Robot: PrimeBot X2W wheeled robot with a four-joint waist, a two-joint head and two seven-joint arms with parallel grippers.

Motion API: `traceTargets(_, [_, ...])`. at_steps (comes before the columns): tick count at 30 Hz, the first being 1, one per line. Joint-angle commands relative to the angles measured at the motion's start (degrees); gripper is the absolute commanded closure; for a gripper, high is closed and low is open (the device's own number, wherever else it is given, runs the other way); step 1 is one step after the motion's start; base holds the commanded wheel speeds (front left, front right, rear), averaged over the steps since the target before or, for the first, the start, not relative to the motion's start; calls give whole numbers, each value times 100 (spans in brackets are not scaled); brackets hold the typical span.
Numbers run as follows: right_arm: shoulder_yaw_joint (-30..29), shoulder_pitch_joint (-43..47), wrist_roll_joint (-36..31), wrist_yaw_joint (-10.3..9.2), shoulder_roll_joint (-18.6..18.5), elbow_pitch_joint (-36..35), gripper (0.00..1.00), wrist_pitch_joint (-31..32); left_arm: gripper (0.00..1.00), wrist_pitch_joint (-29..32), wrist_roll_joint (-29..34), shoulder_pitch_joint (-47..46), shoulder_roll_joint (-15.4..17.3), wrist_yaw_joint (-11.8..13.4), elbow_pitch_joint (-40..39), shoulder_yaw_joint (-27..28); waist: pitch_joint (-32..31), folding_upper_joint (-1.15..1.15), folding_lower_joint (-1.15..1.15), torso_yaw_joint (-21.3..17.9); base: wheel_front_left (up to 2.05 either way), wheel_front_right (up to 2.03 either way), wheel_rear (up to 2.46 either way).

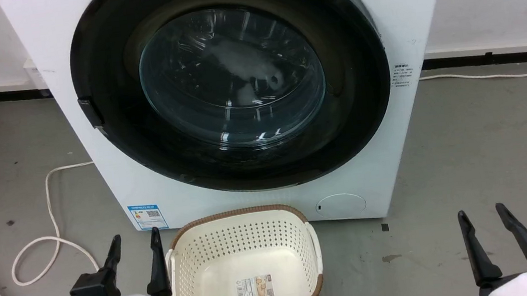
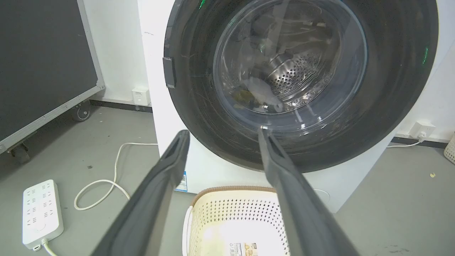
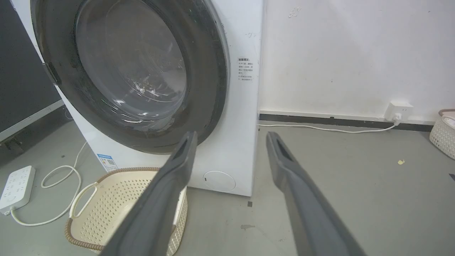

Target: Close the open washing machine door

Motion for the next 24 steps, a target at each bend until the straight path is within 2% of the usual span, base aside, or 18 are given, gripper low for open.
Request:
traceTargets(1, [5, 100, 39, -4, -22, -35, 0, 16, 0, 59, 17, -9, 43, -6, 32, -16, 7, 0, 0, 5, 0, 0, 0])
traceTargets(24, [14, 61, 71, -4, -22, -87, 0, 37, 0, 253, -62, -143, 137, 15, 114, -161, 54, 0, 0, -3, 0, 0, 0])
